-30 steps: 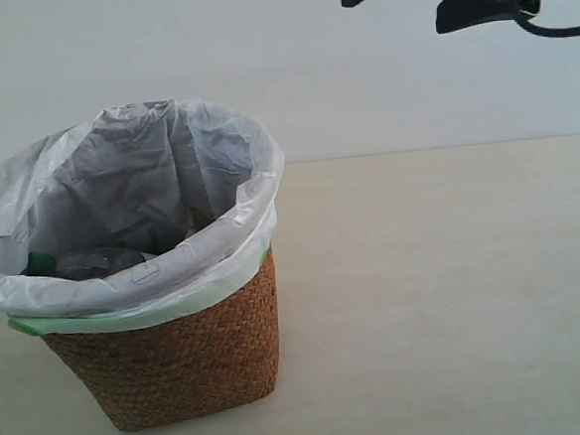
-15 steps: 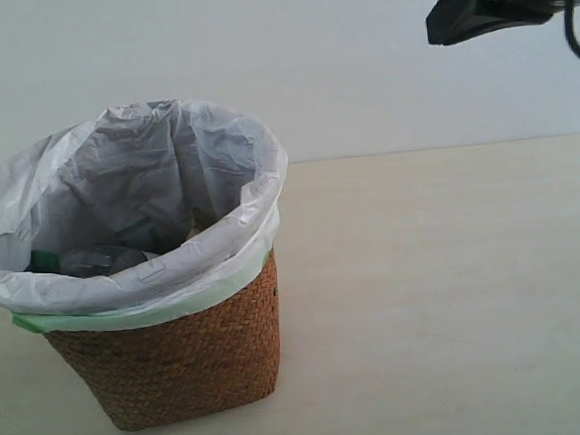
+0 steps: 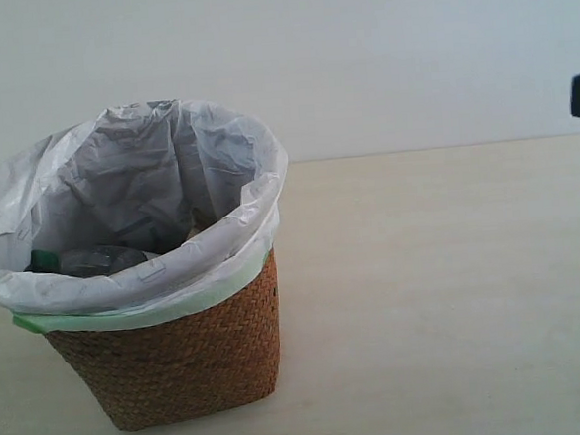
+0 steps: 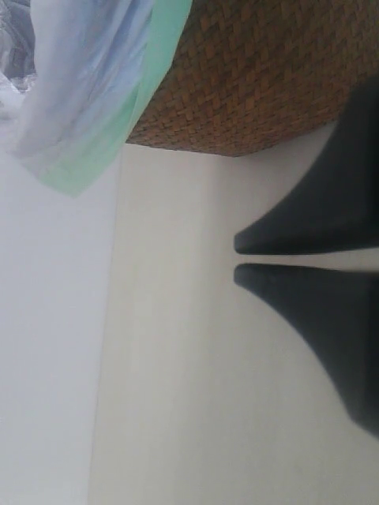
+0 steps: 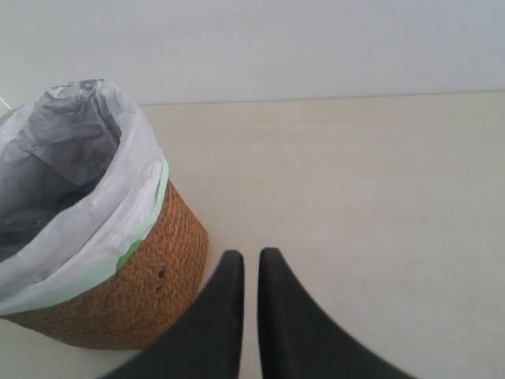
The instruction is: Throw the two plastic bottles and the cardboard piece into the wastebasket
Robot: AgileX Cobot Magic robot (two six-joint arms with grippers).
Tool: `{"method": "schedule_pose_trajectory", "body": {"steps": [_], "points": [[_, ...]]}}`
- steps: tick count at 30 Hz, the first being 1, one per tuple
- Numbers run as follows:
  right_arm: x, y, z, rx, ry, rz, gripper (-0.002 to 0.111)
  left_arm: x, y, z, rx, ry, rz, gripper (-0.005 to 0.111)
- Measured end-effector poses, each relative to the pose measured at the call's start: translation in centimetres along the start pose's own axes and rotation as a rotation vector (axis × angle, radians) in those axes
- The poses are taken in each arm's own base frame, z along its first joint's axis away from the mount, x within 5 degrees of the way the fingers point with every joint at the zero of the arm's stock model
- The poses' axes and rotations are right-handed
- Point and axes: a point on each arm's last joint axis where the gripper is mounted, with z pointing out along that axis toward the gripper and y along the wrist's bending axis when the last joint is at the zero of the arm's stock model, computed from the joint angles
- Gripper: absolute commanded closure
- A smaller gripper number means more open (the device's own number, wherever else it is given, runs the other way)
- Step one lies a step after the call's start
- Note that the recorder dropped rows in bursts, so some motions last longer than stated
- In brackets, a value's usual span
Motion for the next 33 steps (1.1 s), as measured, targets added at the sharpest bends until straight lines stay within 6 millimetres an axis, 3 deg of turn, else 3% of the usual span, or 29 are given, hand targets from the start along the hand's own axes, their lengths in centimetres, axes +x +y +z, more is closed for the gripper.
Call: {"method": "schedule_pose_trajectory", "body": {"steps": [7,15,26,33], "points": [[4.0,-0.5,-4.0,-0.025,-0.052,-0.015,0.106,0.0,0.0,0.0,0.000,0.000,0.000,0.103],[6.9,-0.4,-7.4,-0.049,0.019,-0.038,0.106,0.0,0.0,0.0,0.000,0.000,0.000,0.103],[6.9,-0.6,-7.8,-0.034,-0.043,-0.097,0.106,0.0,0.0,0.0,0.000,0.000,0.000,0.103],[11.3,-2.7,-7.9,0.007,-0.344,-0.202,0.106,0.0,0.0,0.0,0.000,0.000,0.000,0.103]]}}
